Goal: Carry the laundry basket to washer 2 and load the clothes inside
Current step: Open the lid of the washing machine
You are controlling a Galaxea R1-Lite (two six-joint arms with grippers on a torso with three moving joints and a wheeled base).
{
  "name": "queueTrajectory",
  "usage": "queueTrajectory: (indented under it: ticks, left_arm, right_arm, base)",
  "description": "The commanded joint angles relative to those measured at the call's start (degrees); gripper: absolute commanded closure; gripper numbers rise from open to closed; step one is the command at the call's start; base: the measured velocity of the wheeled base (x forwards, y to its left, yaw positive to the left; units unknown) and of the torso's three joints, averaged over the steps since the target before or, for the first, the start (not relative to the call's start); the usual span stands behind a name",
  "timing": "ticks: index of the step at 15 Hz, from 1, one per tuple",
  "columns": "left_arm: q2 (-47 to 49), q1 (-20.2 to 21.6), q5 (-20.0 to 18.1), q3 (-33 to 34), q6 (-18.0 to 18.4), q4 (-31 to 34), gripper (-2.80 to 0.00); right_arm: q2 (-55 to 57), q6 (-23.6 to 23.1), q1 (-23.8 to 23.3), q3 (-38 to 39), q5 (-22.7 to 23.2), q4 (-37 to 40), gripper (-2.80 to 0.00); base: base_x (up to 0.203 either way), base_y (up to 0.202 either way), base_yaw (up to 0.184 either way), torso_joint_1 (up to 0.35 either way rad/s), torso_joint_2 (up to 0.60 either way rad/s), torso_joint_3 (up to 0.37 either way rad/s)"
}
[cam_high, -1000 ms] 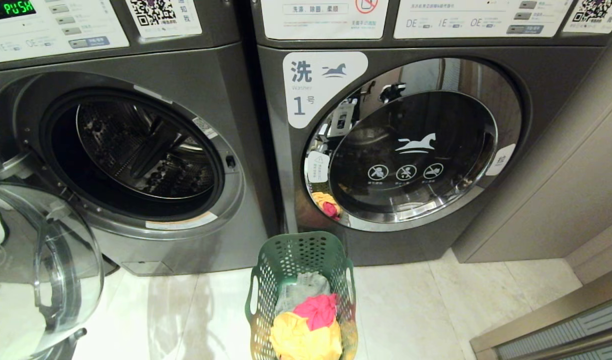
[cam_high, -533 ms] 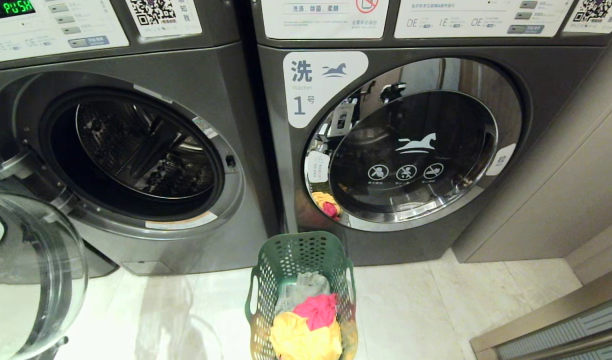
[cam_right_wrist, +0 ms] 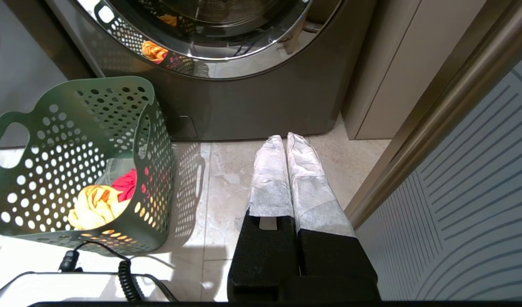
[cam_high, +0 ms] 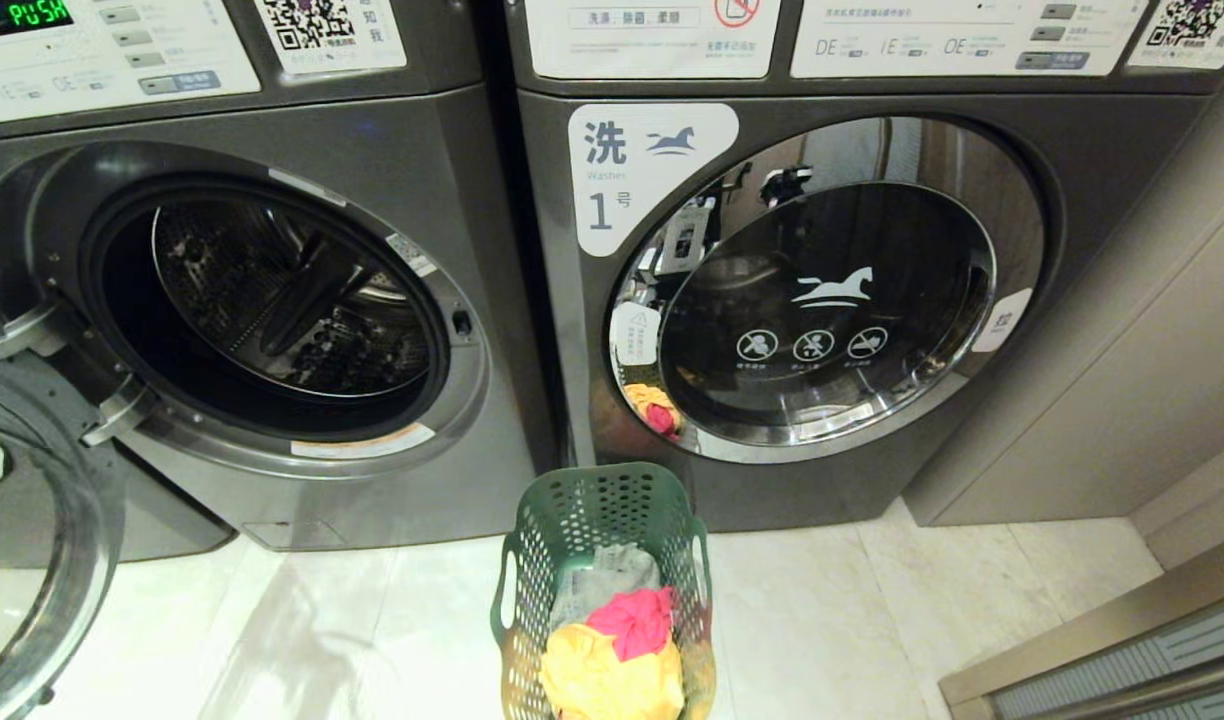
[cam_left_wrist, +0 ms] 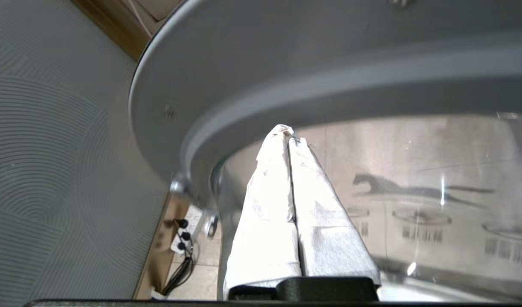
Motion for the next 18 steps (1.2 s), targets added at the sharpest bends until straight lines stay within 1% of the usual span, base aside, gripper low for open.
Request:
queueTrajectory:
  ticks: [1,3,4,6,7,8,9,10,11,12,13,14,15,16,17,18]
  left_arm:
    - [-3.5,0.7,-2.1,3.0,-0.1,-0.1,0.00]
    - [-8.3,0.5,-3.0,7.0,0.0,-0.2,0.00]
    - [-11.2,0.1,-4.3,8.8,0.2,-0.1,0.00]
    - [-19.8,-2.3,-11.2,15.1,1.6,0.0,0.00]
    - [-24.8,-4.5,-15.0,20.1,2.8,-0.2,0.00]
    - [-30.3,-7.8,-19.4,25.9,4.0,-0.3,0.00]
    - [-35.8,-12.2,-24.0,31.8,5.1,-0.4,0.00]
    - [-41.0,-17.7,-27.7,37.0,5.8,-0.6,0.00]
    - [-46.7,-24.8,-30.5,42.5,6.5,-1.1,0.00]
    - [-52.4,-31.0,-32.4,49.7,7.2,-2.1,0.00]
    - [-57.7,-35.2,-34.0,56.6,7.7,-3.4,0.00]
    - [-63.6,-38.6,-36.3,64.0,8.2,-5.4,0.00]
    - [-70.0,-39.8,-39.7,72.2,8.5,-8.0,0.00]
    - [-76.4,-40.0,-42.8,78.1,8.7,-9.8,0.00]
    - [-83.8,-40.2,-45.9,82.4,8.8,-9.8,0.00]
    - [-90.8,-40.8,-48.3,84.0,8.9,-8.3,0.00]
  right_arm:
    - [0.1,0.0,0.0,0.0,0.0,0.0,0.00]
    - [0.1,0.0,0.0,0.0,0.0,0.0,0.00]
    - [0.1,0.0,0.0,0.0,0.0,0.0,0.00]
    - [0.0,0.0,0.0,0.0,0.0,0.0,0.00]
    - [0.1,0.0,0.1,0.0,0.0,0.0,0.00]
    - [0.1,0.0,0.0,0.0,0.0,0.0,0.00]
    - [0.0,0.0,0.0,0.0,0.0,0.0,0.00]
    - [0.0,0.0,0.0,0.0,0.0,0.0,0.00]
    - [0.0,0.0,0.0,0.0,0.0,0.0,0.00]
    - [0.1,0.0,0.0,0.0,0.0,0.0,0.00]
    - [0.0,0.0,0.0,0.0,0.0,0.0,0.00]
    - [0.0,0.0,0.0,0.0,0.0,0.0,0.00]
    - [0.0,0.0,0.0,0.0,0.0,0.0,0.00]
    - [0.0,0.1,0.0,0.0,0.0,0.0,0.00]
    - [0.1,0.1,0.0,0.0,0.0,0.0,0.00]
    - [0.0,0.0,0.0,0.0,0.0,0.0,0.00]
  base:
    - [0.000,0.000,0.000,0.000,0.00,0.000]
    - [0.000,0.000,0.000,0.000,0.00,0.000]
    - [0.000,0.000,0.000,0.000,0.00,0.000]
    - [0.000,0.000,0.000,0.000,0.00,0.000]
    - [0.000,0.000,0.000,0.000,0.00,0.000]
    - [0.000,0.000,0.000,0.000,0.00,0.000]
    - [0.000,0.000,0.000,0.000,0.00,0.000]
    - [0.000,0.000,0.000,0.000,0.00,0.000]
    - [0.000,0.000,0.000,0.000,0.00,0.000]
    - [0.000,0.000,0.000,0.000,0.00,0.000]
    - [0.000,0.000,0.000,0.000,0.00,0.000]
    - [0.000,0.000,0.000,0.000,0.00,0.000]
    - [0.000,0.000,0.000,0.000,0.00,0.000]
    - [0.000,0.000,0.000,0.000,0.00,0.000]
    - [0.000,0.000,0.000,0.000,0.00,0.000]
    - [0.000,0.000,0.000,0.000,0.00,0.000]
